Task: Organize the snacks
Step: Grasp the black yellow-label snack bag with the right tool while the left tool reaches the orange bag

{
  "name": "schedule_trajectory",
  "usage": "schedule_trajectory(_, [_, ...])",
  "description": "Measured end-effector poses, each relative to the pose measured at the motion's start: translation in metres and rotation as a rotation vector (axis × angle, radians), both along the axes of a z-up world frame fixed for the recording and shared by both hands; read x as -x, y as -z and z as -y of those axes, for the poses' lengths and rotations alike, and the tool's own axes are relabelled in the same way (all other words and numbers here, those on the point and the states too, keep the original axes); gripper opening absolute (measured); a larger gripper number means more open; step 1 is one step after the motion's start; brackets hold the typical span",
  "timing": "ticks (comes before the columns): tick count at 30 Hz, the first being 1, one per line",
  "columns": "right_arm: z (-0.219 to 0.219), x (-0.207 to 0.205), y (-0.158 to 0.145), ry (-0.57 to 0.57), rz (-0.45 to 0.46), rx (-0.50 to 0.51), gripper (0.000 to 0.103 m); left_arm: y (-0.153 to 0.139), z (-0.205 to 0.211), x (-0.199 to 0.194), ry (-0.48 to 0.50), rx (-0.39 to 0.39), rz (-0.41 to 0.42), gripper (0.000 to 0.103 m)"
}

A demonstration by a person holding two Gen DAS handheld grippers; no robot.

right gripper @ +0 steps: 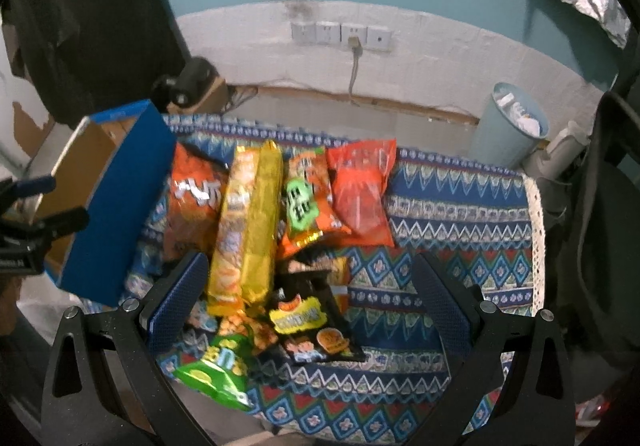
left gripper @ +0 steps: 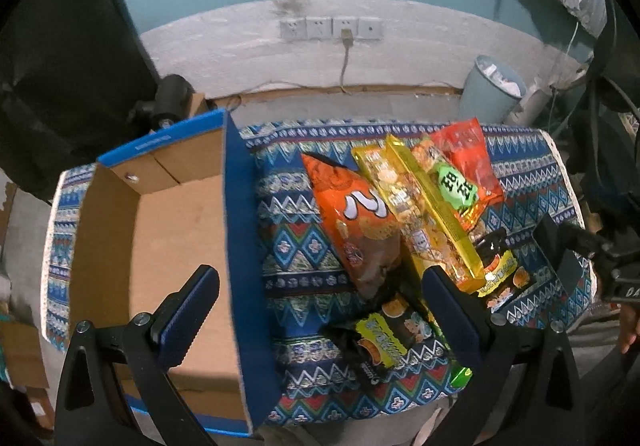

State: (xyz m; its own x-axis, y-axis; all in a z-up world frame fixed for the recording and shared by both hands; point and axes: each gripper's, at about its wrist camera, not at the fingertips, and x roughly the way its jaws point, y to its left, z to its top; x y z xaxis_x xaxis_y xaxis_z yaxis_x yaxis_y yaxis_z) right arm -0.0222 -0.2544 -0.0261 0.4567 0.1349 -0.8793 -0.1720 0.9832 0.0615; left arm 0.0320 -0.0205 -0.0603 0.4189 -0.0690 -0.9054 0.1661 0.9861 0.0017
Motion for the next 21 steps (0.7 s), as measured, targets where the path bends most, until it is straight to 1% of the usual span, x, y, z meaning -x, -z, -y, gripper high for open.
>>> schedule_trajectory(3, [0.003, 0.0, 0.019, -0.013, -0.037, 0.011, 0.101, 0.011, 0.003, -0.004, 0.002, 0.005, -0.03, 0.103])
schedule_trajectory(6, [0.007, -0.002, 0.038, -0.02, -0.089, 0.018, 0.101, 0.023, 0.007, -0.007, -0.008, -0.006, -0.056, 0.096])
schedule_trajectory(9, [0.01, -0.001, 0.06, -0.03, -0.139, 0.045, 0.101, 0.032, 0.011, -0.01, -0.007, -0.002, -0.08, 0.096])
schedule_trajectory(13, [0.012, 0.0, 0.082, -0.041, -0.2, 0.046, 0.1, 0.038, 0.019, -0.011, 0.003, -0.003, -0.089, 0.096])
schedule_trajectory(16, [0.006, 0.001, 0.094, -0.07, -0.223, 0.062, 0.1, 0.044, 0.025, -0.014, 0.02, -0.003, -0.11, 0.096])
schedule_trajectory(21, [-0.004, 0.0, 0.113, -0.116, -0.247, 0.107, 0.1, 0.059, 0.029, -0.022, 0.017, -0.032, -0.131, 0.096])
